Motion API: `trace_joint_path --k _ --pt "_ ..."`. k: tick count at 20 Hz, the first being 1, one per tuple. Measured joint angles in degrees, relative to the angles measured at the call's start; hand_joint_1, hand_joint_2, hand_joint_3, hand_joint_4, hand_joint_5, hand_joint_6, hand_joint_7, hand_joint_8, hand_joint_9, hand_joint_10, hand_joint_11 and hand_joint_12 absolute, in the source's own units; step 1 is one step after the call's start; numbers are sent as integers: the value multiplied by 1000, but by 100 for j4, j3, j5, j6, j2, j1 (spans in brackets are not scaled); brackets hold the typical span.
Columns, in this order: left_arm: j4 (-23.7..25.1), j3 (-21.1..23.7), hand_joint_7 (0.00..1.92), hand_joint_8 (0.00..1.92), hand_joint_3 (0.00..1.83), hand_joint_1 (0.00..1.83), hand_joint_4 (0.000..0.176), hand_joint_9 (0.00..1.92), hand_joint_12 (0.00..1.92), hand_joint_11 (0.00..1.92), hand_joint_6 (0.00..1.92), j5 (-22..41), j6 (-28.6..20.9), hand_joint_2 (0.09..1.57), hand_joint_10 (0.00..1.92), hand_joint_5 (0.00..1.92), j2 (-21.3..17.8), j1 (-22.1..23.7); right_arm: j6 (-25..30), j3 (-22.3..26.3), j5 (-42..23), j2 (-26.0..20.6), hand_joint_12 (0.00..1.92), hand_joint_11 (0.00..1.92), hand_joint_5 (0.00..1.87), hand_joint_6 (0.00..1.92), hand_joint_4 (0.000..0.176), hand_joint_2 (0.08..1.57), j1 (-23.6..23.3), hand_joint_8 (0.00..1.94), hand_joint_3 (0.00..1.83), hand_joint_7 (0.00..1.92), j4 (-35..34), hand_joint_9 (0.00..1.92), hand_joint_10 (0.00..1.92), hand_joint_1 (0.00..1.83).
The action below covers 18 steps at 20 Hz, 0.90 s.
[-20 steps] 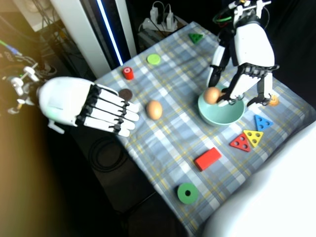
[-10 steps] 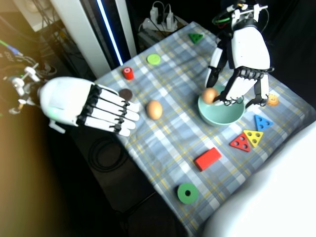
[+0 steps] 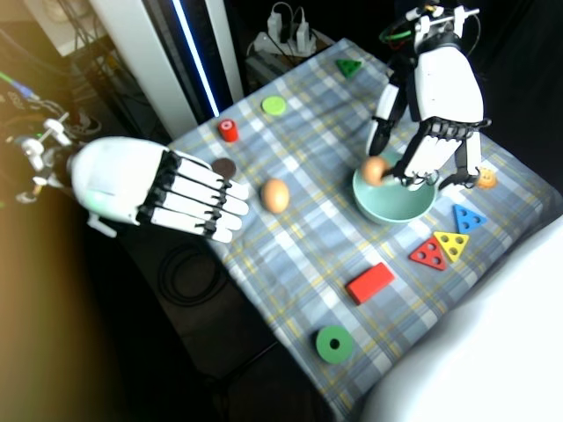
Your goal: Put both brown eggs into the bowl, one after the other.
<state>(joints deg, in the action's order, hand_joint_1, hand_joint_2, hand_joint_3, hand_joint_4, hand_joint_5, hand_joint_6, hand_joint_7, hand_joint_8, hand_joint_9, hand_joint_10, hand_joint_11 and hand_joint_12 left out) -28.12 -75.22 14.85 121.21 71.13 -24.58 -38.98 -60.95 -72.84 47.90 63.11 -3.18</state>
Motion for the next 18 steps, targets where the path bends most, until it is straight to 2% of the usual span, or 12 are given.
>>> trace_joint_path --k 1,2,4,5,7,9,10,11,12,13,15,18 --pt "2 0 1073 53 0 1019 143 1030 1212 162 1006 15 0 1122 31 958 2 0 0 0 2 0 748 287 677 0 0 1284 0 0 1 595 2 572 1 712" --pt "0 0 1075 36 5 994 160 1019 1206 164 1077 22 2 1141 21 912 0 0 0 0 2 0 753 294 681 1 0 1284 0 1 1 596 0 578 4 714" --pt "0 0 1082 15 0 1026 123 1032 1156 150 1013 17 0 1123 16 954 2 -11 0 0 2 2 736 296 684 2 0 1285 0 1 0 594 0 574 1 719" --pt "0 0 1032 793 21 1179 49 1062 1152 190 871 15 2 1092 17 1011 2 -11 0 0 2 2 731 292 680 0 0 1285 0 0 0 592 2 570 0 724" --pt "4 0 976 170 2 1017 125 975 1081 146 1061 22 7 1139 1 922 0 -13 0 0 0 13 727 294 673 0 0 1284 0 0 0 592 -2 573 1 743" --pt "-7 2 1030 27 3 1002 171 980 1045 123 1038 22 4 1127 1 936 0 -13 0 0 7 13 723 289 669 0 0 1280 0 0 0 589 11 567 0 751" --pt "-9 22 1062 22 0 1008 175 1013 1050 186 1005 44 2 1117 13 957 -11 -13 0 0 2 13 721 290 676 2 0 1275 0 0 0 590 9 567 0 774" --pt "-26 83 925 2 0 965 119 921 1088 180 396 127 4 1054 3 718 -55 -52 2 0 2 13 724 293 670 0 0 1261 0 1 0 577 2 559 3 796" --pt "-28 120 925 2 0 965 119 921 1088 180 396 197 2 1054 3 718 -83 -76 2 0 2 13 724 293 670 0 0 1261 0 1 0 577 2 559 3 796" --pt "-68 238 766 0 0 940 72 802 1028 70 121 256 2 1032 0 650 -164 -127 2 0 2 13 720 280 661 0 0 1234 0 1 0 560 2 550 1 828" --pt "-76 505 546 0 6 749 91 588 951 2 5 501 4 1038 0 472 -332 -210 2 -13 4 37 725 236 632 0 0 1183 -2 0 0 525 -7 525 0 836" --pt "354 1117 319 0 0 674 169 384 844 0 0 1357 -527 946 0 264 -743 -365 11 -81 79 107 754 296 633 2 0 1123 -181 4 0 534 105 549 8 689"
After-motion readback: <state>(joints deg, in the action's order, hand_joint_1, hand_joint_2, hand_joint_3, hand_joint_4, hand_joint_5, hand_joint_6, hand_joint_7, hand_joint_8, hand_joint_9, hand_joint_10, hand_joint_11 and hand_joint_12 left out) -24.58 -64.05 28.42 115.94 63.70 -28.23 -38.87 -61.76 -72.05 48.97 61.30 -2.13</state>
